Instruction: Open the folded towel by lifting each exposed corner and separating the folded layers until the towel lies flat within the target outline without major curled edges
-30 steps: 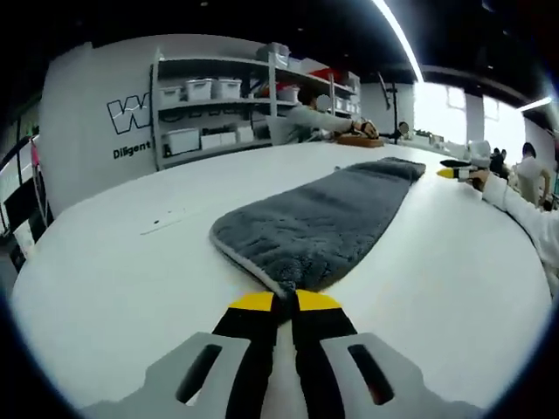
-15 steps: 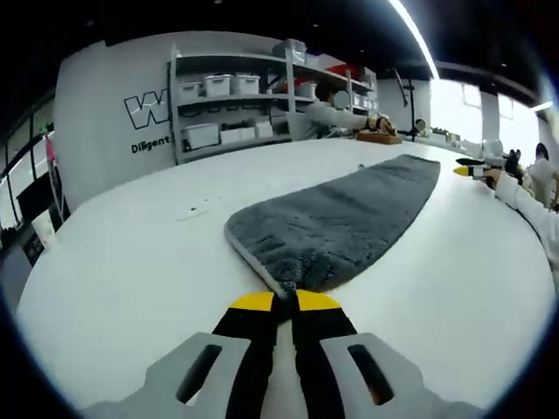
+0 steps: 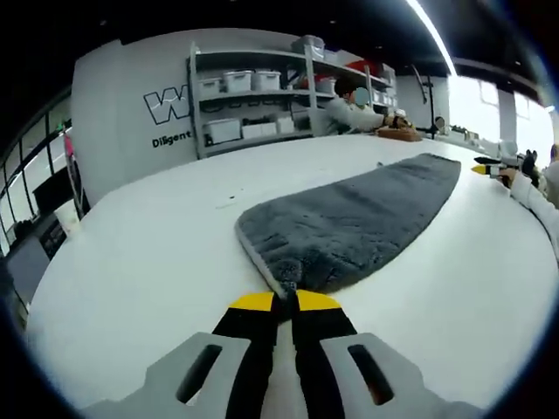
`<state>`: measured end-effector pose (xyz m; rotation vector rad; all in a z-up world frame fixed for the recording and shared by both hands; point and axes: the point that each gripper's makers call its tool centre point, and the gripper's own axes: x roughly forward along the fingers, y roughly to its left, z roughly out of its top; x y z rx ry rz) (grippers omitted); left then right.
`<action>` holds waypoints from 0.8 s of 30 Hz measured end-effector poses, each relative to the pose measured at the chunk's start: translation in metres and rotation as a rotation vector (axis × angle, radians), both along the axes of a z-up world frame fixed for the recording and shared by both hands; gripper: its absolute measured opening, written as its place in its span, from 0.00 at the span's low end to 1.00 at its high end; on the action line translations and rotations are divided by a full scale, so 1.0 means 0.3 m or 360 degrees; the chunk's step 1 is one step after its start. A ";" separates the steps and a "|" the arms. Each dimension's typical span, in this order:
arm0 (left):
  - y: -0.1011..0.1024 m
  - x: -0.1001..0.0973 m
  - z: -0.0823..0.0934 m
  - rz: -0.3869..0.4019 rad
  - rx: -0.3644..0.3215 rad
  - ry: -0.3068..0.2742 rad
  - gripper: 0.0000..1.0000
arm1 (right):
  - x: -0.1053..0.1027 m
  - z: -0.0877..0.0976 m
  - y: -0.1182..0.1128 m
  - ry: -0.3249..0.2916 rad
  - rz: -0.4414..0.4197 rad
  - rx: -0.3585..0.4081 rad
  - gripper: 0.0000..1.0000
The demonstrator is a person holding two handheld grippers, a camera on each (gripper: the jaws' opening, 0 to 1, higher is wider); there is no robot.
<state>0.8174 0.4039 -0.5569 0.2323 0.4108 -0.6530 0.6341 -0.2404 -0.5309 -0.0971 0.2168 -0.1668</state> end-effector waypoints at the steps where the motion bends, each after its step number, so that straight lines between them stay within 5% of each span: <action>1: 0.010 0.003 0.000 0.0009 0.0001 0.0001 0.05 | 0.000 -0.001 0.000 0.0002 0.0000 -0.0002 0.97; 24: 0.254 0.043 -0.001 0.0263 0.0015 0.0027 0.05 | 0.001 -0.008 0.006 0.0016 0.0010 -0.0001 0.96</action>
